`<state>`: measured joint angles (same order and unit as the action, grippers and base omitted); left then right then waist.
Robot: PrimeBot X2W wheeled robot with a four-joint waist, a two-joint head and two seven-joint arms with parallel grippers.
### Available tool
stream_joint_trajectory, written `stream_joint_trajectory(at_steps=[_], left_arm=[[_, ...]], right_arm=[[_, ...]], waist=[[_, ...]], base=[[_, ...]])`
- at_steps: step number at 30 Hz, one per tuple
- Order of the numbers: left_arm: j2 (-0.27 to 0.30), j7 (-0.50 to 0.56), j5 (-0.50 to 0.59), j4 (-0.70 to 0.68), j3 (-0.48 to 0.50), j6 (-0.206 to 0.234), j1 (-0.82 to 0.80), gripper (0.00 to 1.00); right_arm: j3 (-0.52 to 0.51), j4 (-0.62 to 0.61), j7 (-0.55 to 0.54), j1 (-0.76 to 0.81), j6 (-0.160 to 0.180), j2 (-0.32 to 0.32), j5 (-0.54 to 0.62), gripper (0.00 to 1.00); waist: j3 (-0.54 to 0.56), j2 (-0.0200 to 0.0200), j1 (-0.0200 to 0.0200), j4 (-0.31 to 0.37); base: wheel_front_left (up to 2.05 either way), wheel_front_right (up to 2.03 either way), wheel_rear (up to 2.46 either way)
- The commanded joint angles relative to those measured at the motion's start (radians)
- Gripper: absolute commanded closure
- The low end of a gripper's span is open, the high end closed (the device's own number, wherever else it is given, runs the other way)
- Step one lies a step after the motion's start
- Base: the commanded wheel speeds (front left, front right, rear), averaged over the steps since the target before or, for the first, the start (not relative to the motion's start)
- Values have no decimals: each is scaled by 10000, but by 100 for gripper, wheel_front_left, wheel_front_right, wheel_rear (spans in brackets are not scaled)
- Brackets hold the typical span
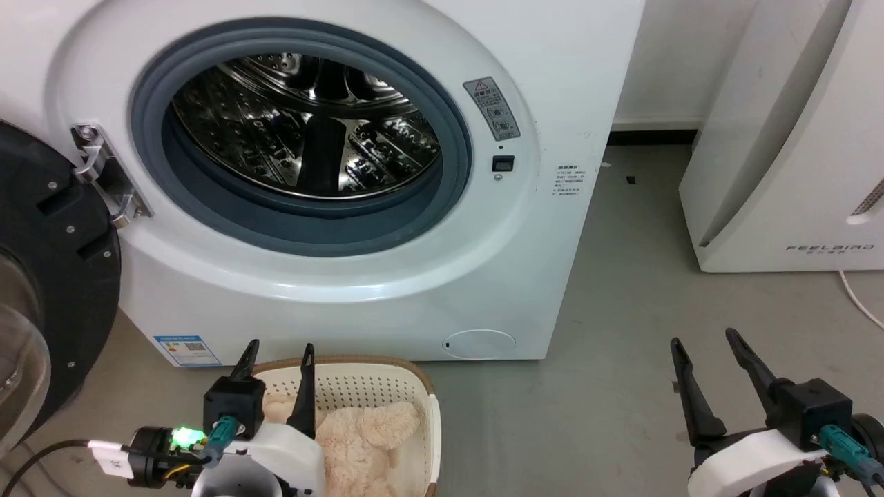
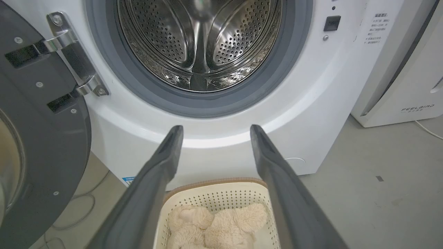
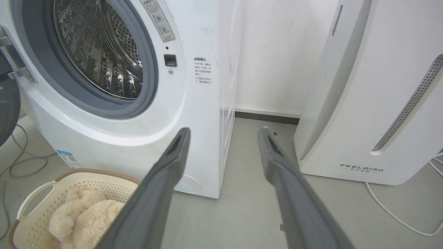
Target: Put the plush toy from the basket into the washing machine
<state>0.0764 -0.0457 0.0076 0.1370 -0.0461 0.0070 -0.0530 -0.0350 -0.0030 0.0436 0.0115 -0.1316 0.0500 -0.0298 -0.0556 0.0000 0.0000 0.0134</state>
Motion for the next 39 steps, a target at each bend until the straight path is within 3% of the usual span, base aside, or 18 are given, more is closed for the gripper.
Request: stream_joint_trajectory(at_steps=[1, 19, 39], left_arm=[[70, -84, 86, 185, -54, 45, -247, 0], [507, -210, 589, 2839, -951, -225, -1978, 0], [1164, 1101, 1108, 5196, -2404, -746, -3759, 0]], right_arm=[[-57, -15, 109, -191, 2, 1, -89, 0], [-264, -79, 484, -763, 3, 1, -351, 0], [-516, -136, 902, -1503, 5, 1, -774, 0]], waist=[[-92, 0, 0, 37], [-1422, 0, 0, 357], [-3257, 0, 0, 853]], base=[[0, 0, 0], [0, 0, 0], [0, 0, 0]])
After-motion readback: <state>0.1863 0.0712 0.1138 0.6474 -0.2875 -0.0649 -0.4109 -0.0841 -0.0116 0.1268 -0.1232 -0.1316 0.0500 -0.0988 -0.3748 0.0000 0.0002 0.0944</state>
